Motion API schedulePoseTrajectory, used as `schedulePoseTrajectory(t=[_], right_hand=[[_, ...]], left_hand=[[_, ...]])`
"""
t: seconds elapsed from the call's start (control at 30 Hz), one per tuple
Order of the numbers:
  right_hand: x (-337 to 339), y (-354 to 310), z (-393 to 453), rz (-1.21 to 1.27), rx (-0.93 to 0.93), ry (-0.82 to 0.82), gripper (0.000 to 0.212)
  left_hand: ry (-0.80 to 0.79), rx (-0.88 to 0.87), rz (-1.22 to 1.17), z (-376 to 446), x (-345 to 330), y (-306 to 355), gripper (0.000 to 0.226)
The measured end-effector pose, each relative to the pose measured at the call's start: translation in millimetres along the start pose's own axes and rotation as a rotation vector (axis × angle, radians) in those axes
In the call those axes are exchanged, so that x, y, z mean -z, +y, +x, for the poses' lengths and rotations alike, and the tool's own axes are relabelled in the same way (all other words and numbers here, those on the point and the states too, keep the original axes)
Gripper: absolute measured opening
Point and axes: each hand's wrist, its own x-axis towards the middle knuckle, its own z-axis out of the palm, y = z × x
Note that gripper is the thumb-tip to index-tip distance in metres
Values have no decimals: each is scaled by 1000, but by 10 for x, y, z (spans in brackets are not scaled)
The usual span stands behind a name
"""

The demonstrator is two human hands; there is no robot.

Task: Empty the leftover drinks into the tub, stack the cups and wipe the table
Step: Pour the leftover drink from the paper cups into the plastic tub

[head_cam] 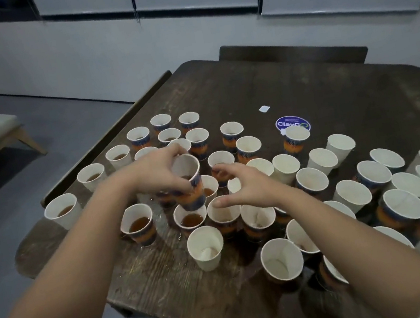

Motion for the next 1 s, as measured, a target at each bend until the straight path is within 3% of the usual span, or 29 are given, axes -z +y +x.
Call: schedulePoseTrajectory(t=[0.13, 0.27, 0.4, 0.5, 0.6, 0.8, 0.9, 1.0], right_hand=[[168, 101, -205, 256, 19, 95, 60], [442, 375, -524, 491, -34, 338, 56], [883, 797, -1114, 571, -46, 597, 49], [1300, 1183, -1688, 514, -86, 743, 52], [1654, 1535, -2213, 445, -146, 846, 64], [2214, 2296, -3379, 333, -289, 1099, 60], [2376, 2637, -3852, 238, -407, 1160, 57], [2470, 2941, -4202, 159, -505, 1150, 57]], left_hand=[[65, -169, -3, 243, -60, 693, 59], [98, -312, 24, 561, -280, 1354, 57], [72, -516, -37, 833, -668, 2177, 74], [23, -645, -173, 969, -1033, 2870, 80], [-20, -664, -383, 1062, -1373, 3446, 79], [-77, -618, -578, 1259, -2294, 4411, 49], [-120, -604, -589, 1371, -2813, 4687, 53], [-136, -602, -425, 1491, -3313, 4860, 65]])
